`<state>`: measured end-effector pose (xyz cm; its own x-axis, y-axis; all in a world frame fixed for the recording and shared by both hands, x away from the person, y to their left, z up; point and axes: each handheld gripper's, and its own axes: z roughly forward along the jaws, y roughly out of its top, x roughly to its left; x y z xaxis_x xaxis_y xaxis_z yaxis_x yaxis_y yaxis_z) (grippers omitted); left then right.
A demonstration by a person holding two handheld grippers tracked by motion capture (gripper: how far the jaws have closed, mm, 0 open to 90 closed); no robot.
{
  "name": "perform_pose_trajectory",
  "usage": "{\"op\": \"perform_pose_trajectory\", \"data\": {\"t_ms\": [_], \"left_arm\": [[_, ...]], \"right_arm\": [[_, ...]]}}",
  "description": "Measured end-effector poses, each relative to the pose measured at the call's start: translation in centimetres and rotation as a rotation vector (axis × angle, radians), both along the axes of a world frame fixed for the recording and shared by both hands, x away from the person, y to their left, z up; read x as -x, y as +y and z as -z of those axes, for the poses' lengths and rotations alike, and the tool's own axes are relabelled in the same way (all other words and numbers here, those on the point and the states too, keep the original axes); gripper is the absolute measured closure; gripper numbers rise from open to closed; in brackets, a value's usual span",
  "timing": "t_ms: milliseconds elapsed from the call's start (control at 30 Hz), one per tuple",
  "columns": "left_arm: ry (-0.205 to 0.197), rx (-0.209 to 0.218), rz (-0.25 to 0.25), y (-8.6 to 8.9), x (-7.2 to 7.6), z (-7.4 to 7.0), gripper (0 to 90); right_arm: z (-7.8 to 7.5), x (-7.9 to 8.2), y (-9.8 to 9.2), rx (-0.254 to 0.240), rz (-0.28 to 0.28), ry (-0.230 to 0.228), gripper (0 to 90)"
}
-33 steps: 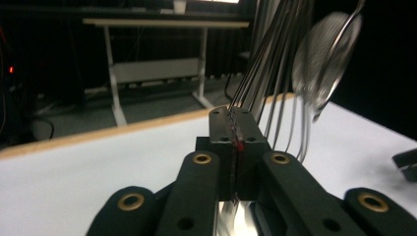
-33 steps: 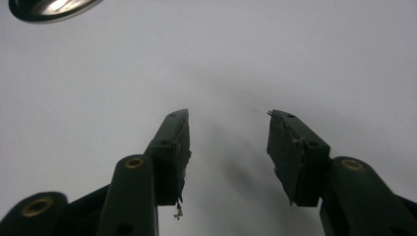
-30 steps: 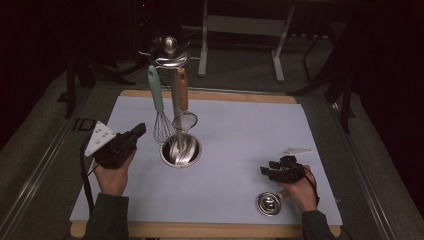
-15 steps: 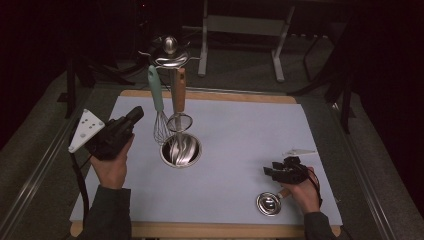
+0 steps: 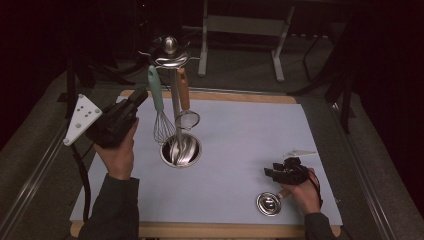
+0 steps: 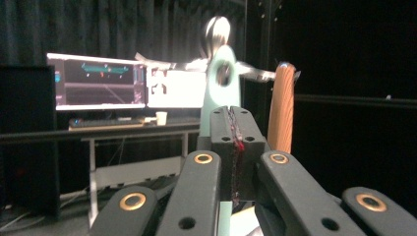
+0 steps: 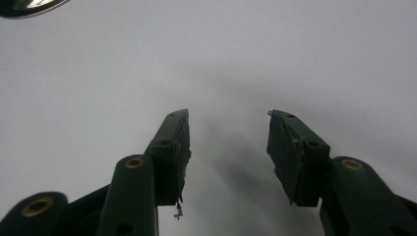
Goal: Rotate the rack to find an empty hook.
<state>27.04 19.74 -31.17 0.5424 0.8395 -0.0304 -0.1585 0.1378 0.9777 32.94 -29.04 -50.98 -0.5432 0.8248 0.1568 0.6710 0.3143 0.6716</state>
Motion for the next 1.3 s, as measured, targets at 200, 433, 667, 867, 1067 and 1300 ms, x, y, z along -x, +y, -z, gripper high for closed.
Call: {"op": "perform_pose_trajectory", "data": {"t_ms": [200, 433, 667, 867, 1067, 1300], "left_arm": [[-0.033, -0.002, 0.026, -0.9, -0.1, -1.4, 89.5], [-0.050, -0.010, 0.009, -1.4, -0.7, -2.5, 89.6], [-0.032, -0.025, -0.015, -1.4, -1.4, -2.5, 89.6], [-0.024, -0.045, -0.024, -1.1, -1.6, -2.7, 89.6], [-0.015, -0.030, -0.043, -0.6, -1.8, -2.8, 89.5], [-0.010, -0.033, -0.073, -0.2, -2.2, -3.0, 89.6]], "right_arm": [[0.0, 0.0, -0.1, -0.001, 0.001, 0.002, 50.6], [0.1, 0.0, -0.2, -0.003, 0.007, 0.001, 50.7], [0.3, 0.0, -0.1, -0.003, 0.006, 0.008, 50.7], [0.4, 0.0, -0.1, -0.003, 0.007, 0.015, 50.6], [0.4, 0.0, -0.2, -0.003, 0.006, 0.014, 50.6], [0.5, 0.0, -0.3, 0.000, 0.007, 0.016, 50.6]]}}
